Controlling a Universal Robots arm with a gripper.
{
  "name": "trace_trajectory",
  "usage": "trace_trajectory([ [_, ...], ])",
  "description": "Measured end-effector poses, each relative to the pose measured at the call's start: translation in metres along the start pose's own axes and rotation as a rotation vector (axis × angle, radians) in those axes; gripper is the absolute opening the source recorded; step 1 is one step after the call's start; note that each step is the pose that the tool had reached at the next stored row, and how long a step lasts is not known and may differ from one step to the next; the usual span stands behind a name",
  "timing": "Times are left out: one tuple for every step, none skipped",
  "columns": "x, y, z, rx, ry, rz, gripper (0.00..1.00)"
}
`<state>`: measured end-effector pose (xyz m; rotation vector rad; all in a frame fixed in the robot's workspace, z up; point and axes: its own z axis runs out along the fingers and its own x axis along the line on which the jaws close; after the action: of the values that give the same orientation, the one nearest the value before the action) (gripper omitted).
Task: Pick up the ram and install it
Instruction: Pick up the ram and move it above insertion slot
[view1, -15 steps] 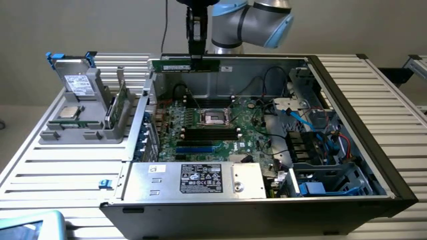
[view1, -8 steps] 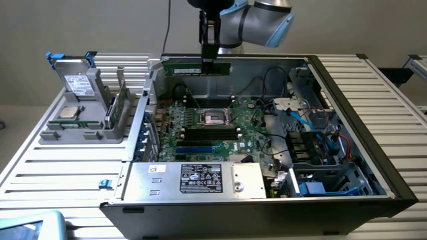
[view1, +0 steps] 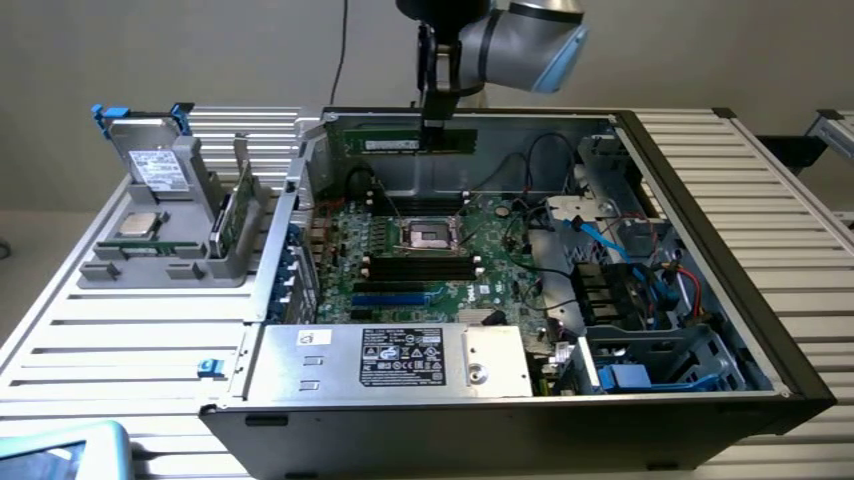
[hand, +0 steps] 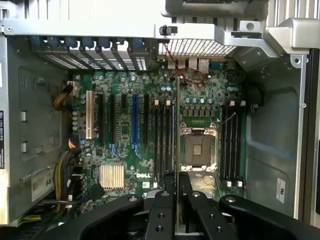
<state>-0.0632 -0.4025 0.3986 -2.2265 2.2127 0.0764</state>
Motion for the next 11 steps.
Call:
trace_trajectory([
  [-0.0007, -0.0012, 0.0002, 0.0001, 0.0000, 0.001, 0.15],
  [-0.0016, -0.0022, 0.0004, 0.0004, -0.0001, 0.003, 0.15],
  [-0.0026, -0.0028, 0.0007, 0.0006, -0.0002, 0.004, 0.15],
  [-0.0038, -0.0034, 0.0009, 0.0010, -0.0002, 0.005, 0.15],
  [-0.0053, -0.0040, 0.0011, 0.0013, -0.0001, 0.005, 0.15],
  [-0.0070, -0.0045, 0.0014, 0.0014, -0.0001, 0.006, 0.15],
  [-0.0085, -0.0054, 0.0016, 0.0016, -0.0002, 0.006, 0.15],
  [-0.0090, -0.0063, 0.0017, 0.0015, -0.0002, 0.006, 0.15],
  [-0.0092, -0.0072, 0.0017, 0.0015, -0.0001, 0.007, 0.15],
  [-0.0098, -0.0077, 0.0017, 0.0015, 0.0003, 0.007, 0.15],
  [-0.0102, -0.0082, 0.0018, 0.0016, 0.0004, 0.007, 0.15],
])
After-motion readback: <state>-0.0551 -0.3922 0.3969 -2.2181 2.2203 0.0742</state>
